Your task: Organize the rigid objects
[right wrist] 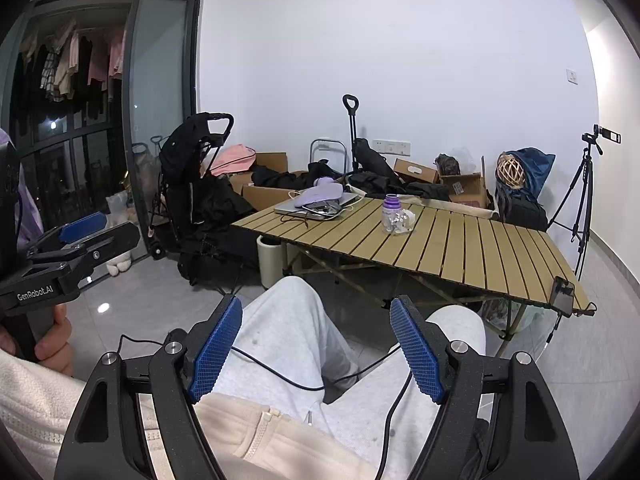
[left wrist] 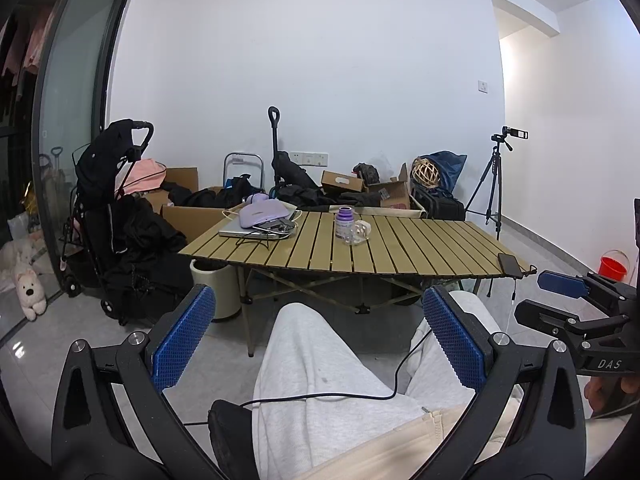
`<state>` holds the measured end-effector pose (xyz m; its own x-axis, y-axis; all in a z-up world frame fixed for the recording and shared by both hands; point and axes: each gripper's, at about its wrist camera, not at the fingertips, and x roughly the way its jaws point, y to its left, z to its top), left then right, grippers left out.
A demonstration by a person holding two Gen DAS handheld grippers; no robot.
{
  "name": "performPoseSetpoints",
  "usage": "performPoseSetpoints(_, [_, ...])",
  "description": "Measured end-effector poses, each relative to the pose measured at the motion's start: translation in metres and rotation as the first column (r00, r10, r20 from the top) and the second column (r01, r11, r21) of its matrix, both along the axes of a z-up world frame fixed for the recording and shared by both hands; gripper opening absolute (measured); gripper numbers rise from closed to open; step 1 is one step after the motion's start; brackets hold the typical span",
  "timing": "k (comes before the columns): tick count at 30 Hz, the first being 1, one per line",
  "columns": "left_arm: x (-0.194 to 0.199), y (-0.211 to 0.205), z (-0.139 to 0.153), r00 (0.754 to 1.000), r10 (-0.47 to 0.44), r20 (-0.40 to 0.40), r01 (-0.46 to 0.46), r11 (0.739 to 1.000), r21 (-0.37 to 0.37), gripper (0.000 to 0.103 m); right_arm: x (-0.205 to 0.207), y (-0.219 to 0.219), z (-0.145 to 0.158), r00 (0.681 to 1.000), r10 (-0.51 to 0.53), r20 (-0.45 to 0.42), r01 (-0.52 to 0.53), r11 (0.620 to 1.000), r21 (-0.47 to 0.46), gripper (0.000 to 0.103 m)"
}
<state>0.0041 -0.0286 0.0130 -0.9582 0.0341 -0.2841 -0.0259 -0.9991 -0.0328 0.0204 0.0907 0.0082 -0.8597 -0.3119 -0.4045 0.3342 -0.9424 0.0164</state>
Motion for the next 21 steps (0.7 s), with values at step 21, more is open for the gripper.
performPoseSetpoints(21, [0.0, 0.0007, 0.0006, 1.0, 0.001, 0.001, -0.001, 1.0, 0.0, 0.103, -0.0014, -0.0011, -0.0031, 1.0, 0.003, -0.001, -0.003, 1.0, 0.006, 0.081])
